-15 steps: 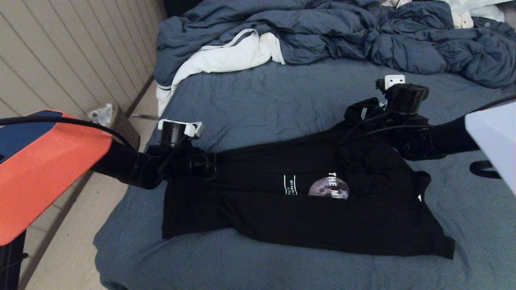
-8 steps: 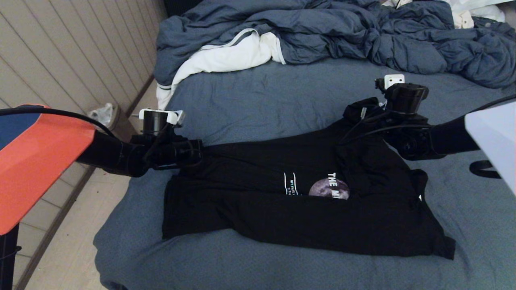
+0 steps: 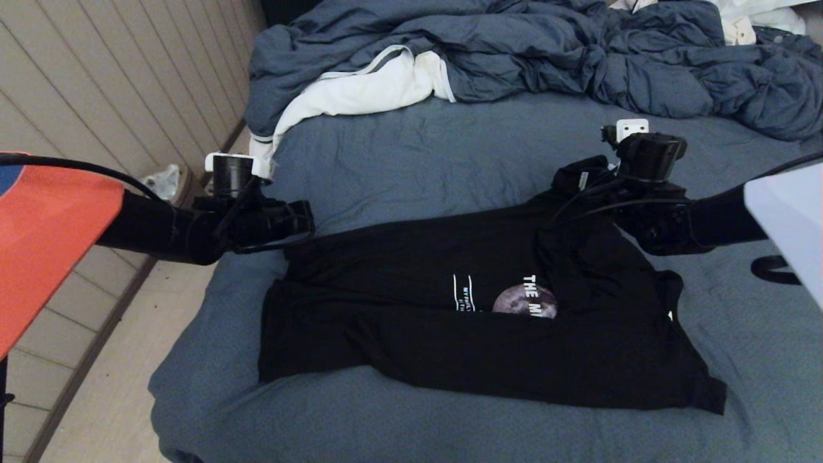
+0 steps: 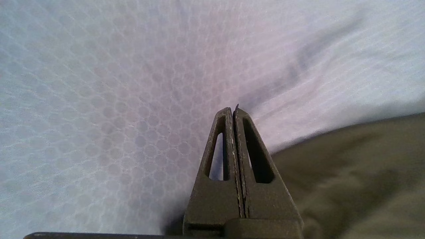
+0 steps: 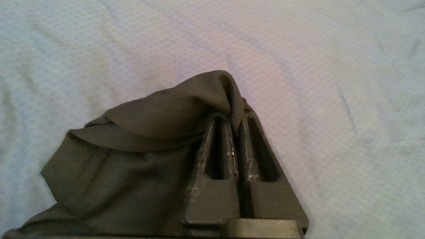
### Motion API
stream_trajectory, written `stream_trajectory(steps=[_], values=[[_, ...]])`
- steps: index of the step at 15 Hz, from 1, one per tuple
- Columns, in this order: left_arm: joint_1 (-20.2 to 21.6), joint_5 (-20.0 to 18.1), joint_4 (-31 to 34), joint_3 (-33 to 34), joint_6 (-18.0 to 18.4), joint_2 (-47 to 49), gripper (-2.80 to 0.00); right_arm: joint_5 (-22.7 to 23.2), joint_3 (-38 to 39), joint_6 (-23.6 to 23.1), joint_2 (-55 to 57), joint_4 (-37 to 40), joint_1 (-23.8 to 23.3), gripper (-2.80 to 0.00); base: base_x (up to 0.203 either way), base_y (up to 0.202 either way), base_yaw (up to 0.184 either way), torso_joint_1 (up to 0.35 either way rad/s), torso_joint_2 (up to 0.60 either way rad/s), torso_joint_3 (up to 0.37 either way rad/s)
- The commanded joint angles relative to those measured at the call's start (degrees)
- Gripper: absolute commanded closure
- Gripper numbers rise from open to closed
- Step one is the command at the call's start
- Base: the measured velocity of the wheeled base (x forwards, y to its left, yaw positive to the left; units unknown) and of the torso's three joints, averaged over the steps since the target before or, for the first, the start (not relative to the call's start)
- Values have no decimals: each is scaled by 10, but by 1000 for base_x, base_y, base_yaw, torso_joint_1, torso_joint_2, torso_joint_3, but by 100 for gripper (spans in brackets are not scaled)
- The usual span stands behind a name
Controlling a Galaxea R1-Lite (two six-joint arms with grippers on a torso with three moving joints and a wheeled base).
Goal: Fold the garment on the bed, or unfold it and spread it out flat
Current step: Unford the black T-shirt
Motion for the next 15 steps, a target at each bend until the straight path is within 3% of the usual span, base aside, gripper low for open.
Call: stream_trajectory(steps=[1,10,12,15], values=[[-4,-4,2,9,-3,-31,0,-15,-1,-4,1,-2,-1,-280,0,0,0,0,0,0],[-31,-4,13,25,-24,-77,0,-6,-8,-9,-38,-11,-7,-280,0,0,0,0,0,0],[-45,0,42,23,-40,-106,0,-3,-19,2,-62,47,-17,-280,0,0,0,0,0,0],[-59,0,52,29,-56,-135,0,-4,-76,76,-64,141,-26,-280,0,0,0,0,0,0]])
